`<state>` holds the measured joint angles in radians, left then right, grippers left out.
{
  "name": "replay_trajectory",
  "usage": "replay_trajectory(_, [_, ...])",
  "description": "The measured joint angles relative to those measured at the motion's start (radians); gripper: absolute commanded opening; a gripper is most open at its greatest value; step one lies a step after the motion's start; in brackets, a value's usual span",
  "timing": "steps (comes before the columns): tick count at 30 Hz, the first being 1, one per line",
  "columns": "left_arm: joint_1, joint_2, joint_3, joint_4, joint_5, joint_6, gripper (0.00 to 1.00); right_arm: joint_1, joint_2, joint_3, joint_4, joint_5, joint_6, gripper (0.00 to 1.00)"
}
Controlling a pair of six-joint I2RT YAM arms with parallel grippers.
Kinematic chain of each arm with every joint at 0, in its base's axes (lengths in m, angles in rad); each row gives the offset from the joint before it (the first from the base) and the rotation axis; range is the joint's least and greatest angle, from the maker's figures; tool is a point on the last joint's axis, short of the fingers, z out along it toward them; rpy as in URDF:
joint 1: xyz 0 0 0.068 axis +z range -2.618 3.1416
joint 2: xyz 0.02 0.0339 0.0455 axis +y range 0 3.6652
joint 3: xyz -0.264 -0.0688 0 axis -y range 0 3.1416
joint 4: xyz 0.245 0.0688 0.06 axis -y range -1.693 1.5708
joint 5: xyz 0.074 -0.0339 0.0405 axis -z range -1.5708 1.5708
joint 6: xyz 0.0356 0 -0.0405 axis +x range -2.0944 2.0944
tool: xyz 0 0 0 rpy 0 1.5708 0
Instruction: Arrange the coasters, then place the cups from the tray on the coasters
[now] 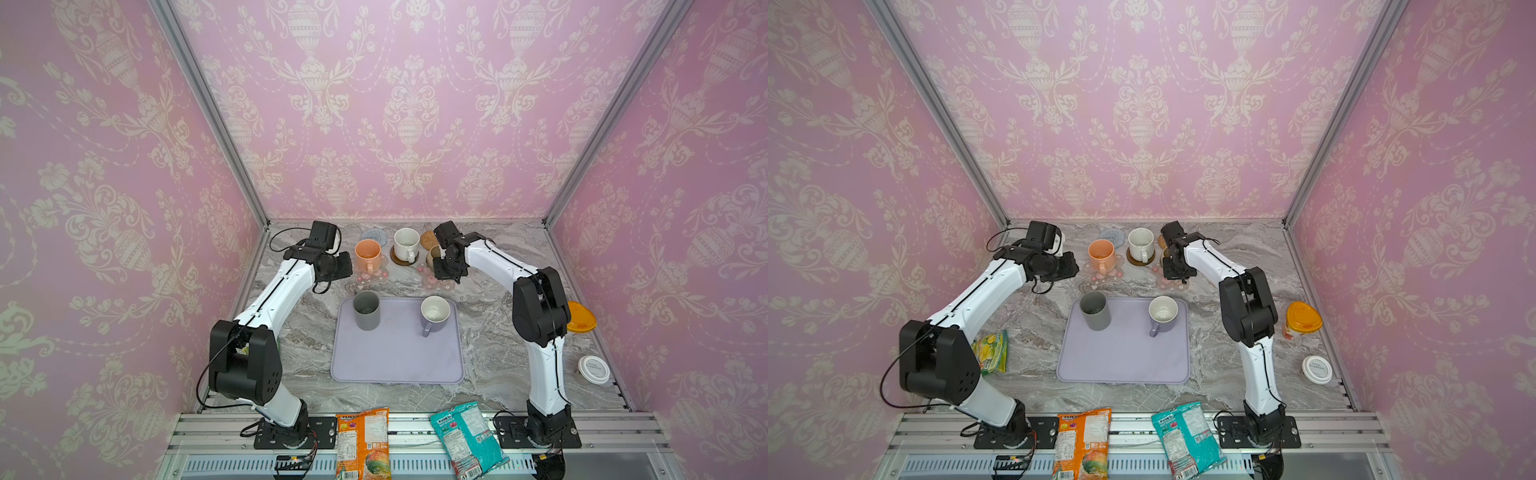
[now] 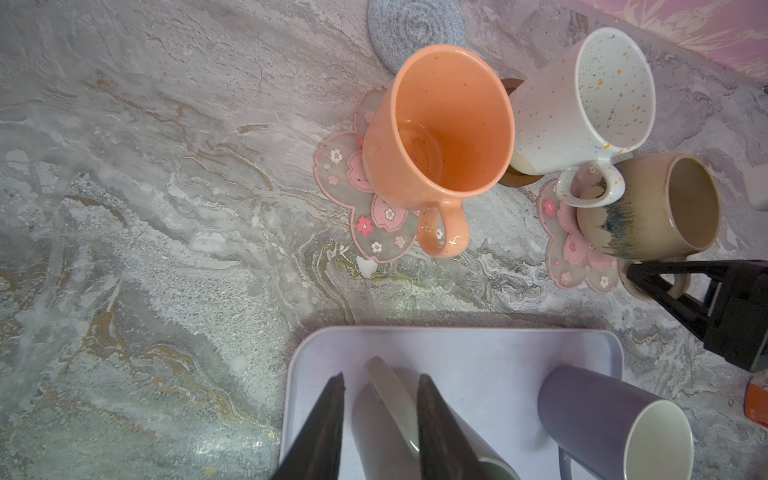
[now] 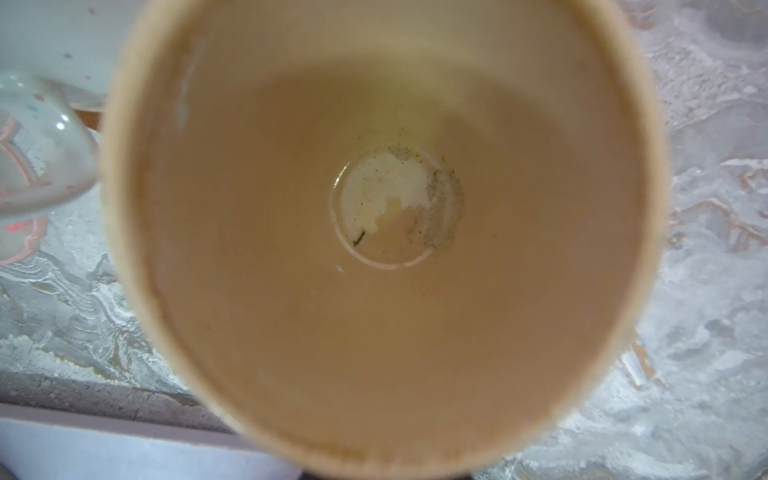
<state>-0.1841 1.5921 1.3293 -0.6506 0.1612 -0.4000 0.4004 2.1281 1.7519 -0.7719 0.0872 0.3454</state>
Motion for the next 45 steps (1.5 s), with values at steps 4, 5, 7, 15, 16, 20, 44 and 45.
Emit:
replay_trajectory(4, [0.0, 0.006, 0.0, 0.0, 0.004, 0.0, 0.33, 0.011, 0.002, 0.001, -0.001, 0.014, 0.0, 0.0])
replay_trajectory(5, [0.001, 0.007, 0.0, 0.0, 0.006, 0.0, 0.33, 0.013, 0.002, 0.001, -0.001, 0.016, 0.001, 0.0])
replay_trajectory(7, [0.001, 0.007, 0.0, 0.0, 0.01, 0.0, 0.33, 0.015, 0.002, 0.002, -0.002, 0.019, 0.001, 0.0])
replay_trajectory(15, [0.004, 0.008, 0.004, 0.0, 0.015, 0.003, 0.33, 0.028, 0.002, 0.018, -0.027, 0.041, 0.0, 0.0])
replay_trajectory(16, [0.005, 0.008, 0.004, 0.0, 0.016, 0.003, 0.33, 0.029, 0.002, 0.02, -0.027, 0.043, 0.0, 0.0])
replay_trajectory(20, [0.005, 0.008, 0.004, 0.0, 0.017, 0.003, 0.33, 0.034, 0.002, 0.02, -0.029, 0.054, 0.0, 0.0])
replay_trajectory(44, [0.005, 0.007, 0.004, -0.001, 0.029, 0.003, 0.33, 0.039, -0.008, -0.016, -0.004, 0.047, 0.079, 0.14])
replay_trajectory(45, [0.005, 0.007, 0.004, -0.001, 0.031, 0.003, 0.33, 0.039, -0.01, -0.021, 0.0, 0.043, 0.084, 0.17])
